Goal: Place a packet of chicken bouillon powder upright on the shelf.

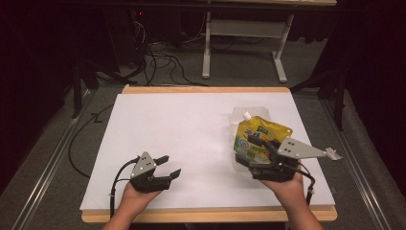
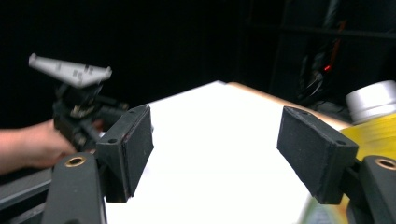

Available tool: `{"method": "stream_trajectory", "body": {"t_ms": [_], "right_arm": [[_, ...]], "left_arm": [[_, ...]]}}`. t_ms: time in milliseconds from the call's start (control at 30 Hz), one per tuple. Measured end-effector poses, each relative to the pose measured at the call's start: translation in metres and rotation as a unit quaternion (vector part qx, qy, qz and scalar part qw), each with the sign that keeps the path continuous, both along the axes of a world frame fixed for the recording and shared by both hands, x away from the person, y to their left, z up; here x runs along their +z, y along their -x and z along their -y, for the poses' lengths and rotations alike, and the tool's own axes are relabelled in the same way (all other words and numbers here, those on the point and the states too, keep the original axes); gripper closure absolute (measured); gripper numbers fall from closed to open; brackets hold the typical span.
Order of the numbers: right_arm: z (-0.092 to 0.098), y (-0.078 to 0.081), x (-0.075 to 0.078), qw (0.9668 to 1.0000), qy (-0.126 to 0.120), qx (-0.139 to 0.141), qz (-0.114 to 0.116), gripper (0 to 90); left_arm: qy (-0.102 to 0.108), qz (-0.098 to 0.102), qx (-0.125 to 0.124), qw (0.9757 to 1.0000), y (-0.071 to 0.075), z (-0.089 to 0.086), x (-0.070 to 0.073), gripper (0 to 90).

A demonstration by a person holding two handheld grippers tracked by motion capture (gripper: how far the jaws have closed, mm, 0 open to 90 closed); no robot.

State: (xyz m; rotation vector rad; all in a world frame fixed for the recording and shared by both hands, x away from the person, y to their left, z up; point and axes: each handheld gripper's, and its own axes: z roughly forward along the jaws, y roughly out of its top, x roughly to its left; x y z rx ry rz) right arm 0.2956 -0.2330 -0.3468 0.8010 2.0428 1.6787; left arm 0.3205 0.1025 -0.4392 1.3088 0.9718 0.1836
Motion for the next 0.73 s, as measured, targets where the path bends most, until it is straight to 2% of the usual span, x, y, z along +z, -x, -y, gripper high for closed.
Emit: {"method": "stream_trajectory", "body": {"t_ms": [133,200,333,367,467,733], "right_arm": [[-0.025,-0.004,-0.024,0.9988,0.024,0.023,-0.034,25.7],[-0.037,-0.006,-0.039,0.9973,0.024,0.036,-0.059,25.6],[-0.052,-0.011,-0.065,0.9936,0.043,0.035,-0.099,24.8],[-0.054,-0.012,-0.067,0.9932,0.043,0.035,-0.102,24.7],[-0.052,-0.011,-0.065,0.9949,0.04,0.027,-0.089,24.9],[-0.04,-0.013,-0.061,0.9956,0.03,0.017,-0.088,24.9]], "left_arm": [[-0.004,0.003,-0.003,1.0,0.001,0.001,0.0,33.7],[-0.003,0.005,-0.005,1.0,0.001,0.001,0.001,33.6],[-0.002,0.006,-0.008,0.9999,0.001,-0.001,0.002,33.5],[-0.001,0.007,-0.008,0.9999,0.001,-0.001,0.002,33.5],[-0.002,0.007,-0.008,0.9999,0.0,-0.002,0.002,33.5],[-0.004,0.004,-0.012,0.9999,0.0,0.001,0.001,33.6]]}}
